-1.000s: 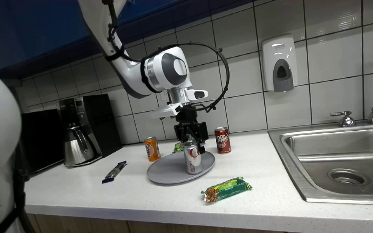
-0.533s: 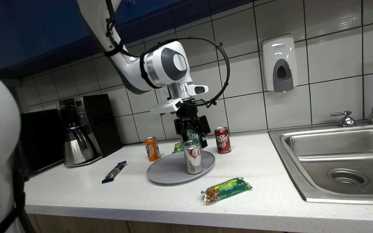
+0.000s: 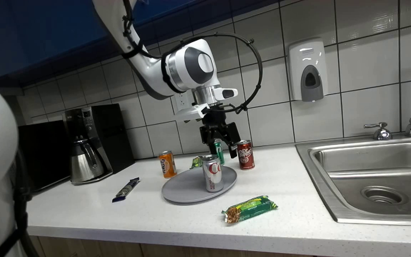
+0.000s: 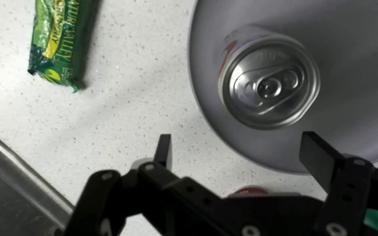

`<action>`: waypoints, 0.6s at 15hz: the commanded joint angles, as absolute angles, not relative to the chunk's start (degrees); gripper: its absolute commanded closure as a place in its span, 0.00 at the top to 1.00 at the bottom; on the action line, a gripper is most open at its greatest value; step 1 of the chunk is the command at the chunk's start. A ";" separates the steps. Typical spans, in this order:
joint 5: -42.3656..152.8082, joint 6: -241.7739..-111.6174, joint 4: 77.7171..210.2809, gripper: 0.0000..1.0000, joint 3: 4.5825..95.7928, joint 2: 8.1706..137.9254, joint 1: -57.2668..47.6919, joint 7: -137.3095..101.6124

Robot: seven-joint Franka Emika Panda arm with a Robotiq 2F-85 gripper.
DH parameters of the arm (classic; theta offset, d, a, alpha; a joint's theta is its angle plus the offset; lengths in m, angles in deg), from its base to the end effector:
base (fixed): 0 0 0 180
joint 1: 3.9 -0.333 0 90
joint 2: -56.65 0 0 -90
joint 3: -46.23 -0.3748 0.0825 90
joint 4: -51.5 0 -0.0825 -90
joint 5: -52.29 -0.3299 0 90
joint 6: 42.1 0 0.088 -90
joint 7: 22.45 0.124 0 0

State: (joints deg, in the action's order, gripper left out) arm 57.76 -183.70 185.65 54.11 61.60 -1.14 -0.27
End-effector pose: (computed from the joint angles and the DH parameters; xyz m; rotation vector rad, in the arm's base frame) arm 0.4779 -0.0897 0.3843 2.9777 -0.7580 0.0785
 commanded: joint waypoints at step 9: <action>56.60 -186.14 174.15 1.00 54.59 71.33 1.11 -8.99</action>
